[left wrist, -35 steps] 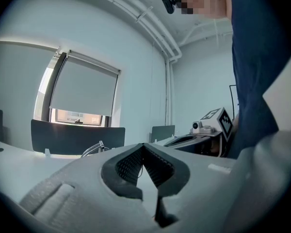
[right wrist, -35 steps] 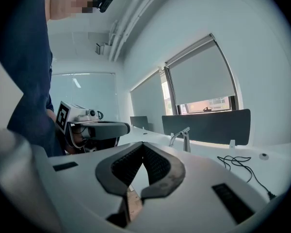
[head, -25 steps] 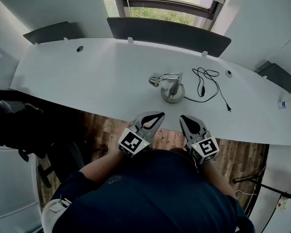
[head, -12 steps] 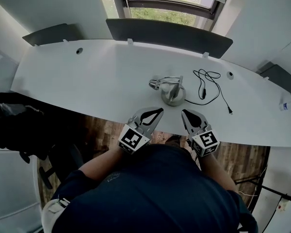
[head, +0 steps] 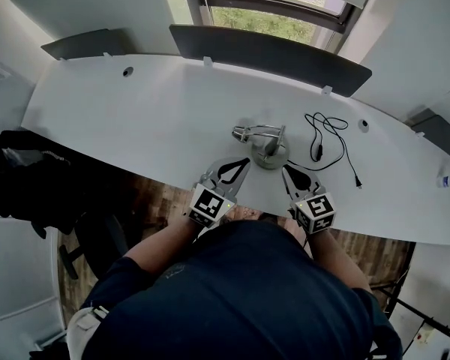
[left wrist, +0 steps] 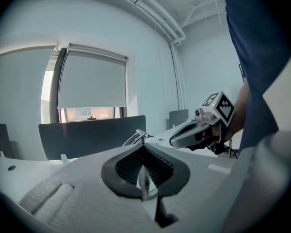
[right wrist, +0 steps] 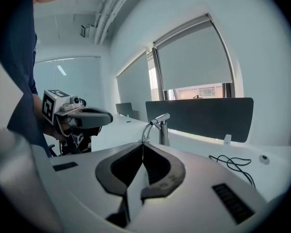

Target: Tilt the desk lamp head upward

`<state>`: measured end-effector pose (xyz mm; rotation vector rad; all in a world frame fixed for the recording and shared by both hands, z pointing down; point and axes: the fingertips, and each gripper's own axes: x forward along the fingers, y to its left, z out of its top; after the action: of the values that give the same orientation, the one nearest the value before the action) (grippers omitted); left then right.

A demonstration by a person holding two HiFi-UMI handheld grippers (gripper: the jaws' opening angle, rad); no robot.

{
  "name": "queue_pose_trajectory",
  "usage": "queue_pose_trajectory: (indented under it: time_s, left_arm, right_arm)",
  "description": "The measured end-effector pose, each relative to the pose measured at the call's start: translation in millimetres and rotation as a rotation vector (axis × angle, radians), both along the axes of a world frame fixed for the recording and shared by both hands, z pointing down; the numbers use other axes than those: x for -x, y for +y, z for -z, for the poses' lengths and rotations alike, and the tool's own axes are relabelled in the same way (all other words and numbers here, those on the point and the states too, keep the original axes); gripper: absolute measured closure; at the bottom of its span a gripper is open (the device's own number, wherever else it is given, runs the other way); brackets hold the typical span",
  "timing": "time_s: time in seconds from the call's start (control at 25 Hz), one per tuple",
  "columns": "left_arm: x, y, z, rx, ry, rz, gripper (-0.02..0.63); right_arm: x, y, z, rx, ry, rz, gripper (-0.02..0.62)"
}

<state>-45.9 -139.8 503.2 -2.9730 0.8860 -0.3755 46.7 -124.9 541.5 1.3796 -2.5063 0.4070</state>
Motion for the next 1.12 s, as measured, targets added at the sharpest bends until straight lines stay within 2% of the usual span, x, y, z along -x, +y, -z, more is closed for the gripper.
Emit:
queue_pose_trajectory:
  time_s: [0.48, 0.76, 1.0, 1.12]
  left_arm:
    - [-17.2, -51.2, -38.7, -0.011, -0.092, 0.063, 0.600]
    - [-15.3, -72.3, -61.4, -0.025, -0.197, 0.099, 0.598]
    - [-18.3, -85.8, -77.5, -0.050, -0.254, 0.109, 0.531]
    - [-21.8, -91.3, -83.4, -0.068, -0.295, 0.104, 0.495]
  right_arm:
    - [-15.6, -38.2, -36.5, 0.063, 0.063, 0.011, 0.583]
    - [-17.0, -53.0, -48.9, 0.074, 0.077, 0.002, 0.581]
    - [-12.3, -61.5, -57.9, 0.079, 0.087, 0.016, 0.578]
    - [-12.7, -67.3, -63.0, 0.085, 0.098, 0.007, 0.521]
